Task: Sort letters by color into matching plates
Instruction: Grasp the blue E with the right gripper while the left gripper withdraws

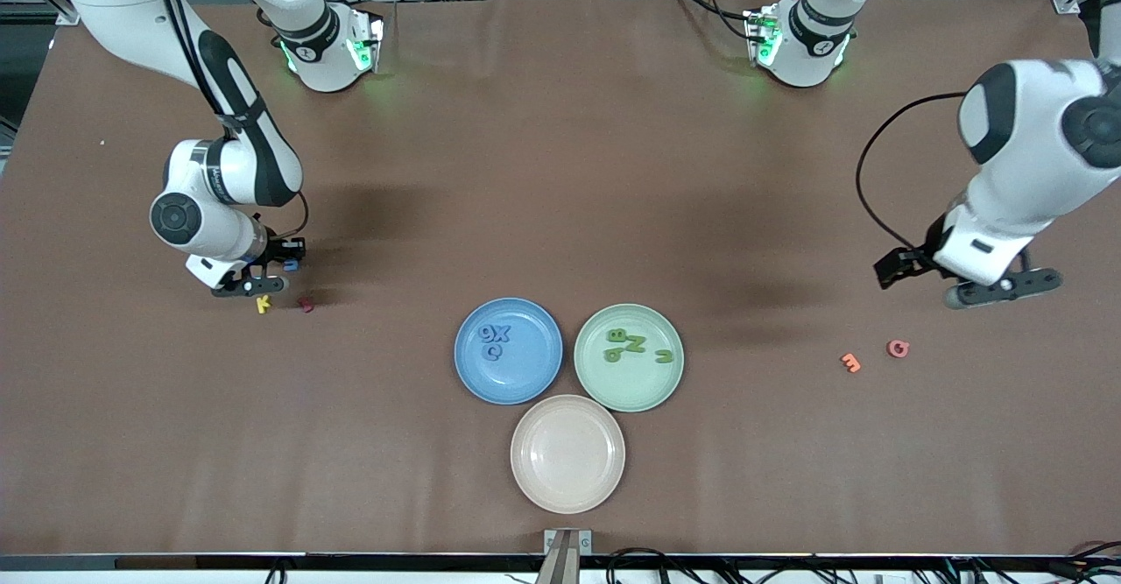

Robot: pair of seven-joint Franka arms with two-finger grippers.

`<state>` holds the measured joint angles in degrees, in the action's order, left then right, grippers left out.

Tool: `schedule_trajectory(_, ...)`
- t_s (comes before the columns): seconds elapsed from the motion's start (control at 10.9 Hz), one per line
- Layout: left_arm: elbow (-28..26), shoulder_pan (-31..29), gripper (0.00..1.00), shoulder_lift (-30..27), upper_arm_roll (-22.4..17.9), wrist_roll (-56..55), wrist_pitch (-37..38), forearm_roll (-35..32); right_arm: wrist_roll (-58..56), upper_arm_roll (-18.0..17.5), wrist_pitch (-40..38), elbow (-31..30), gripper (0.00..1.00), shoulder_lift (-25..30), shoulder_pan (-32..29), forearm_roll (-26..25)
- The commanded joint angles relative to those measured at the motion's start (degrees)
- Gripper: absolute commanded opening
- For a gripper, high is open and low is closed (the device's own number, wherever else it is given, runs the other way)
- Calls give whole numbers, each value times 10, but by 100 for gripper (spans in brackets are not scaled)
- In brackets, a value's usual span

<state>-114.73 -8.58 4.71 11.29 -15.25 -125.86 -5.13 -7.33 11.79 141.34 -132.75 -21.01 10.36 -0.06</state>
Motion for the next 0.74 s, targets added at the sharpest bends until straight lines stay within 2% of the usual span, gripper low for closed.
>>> schedule_trajectory(0.0, 42, 28, 100, -43, -30, 28, 66, 35, 6, -5, 7, -6, 4, 1, -2, -2)
schedule_trajectory(0.09, 77, 30, 100, -38, -30, 64, 102, 35, 6, -5, 3, -4, 0, 1, -1, -2)
schedule_trajectory(0.37, 134, 35, 100, -44, -30, 122, 188, 35, 11, -18, -18, 10, 0, 11, 13, -1)
schedule_trajectory(0.55, 162, 51, 100, -47, -30, 118, 216, 36, 26, -34, -79, 49, 0, 18, 17, 3)
schedule_trajectory(0.64, 167, 56, 100, -51, -27, 113, 221, 44, 35, -41, -111, 72, 0, 19, 24, 26)
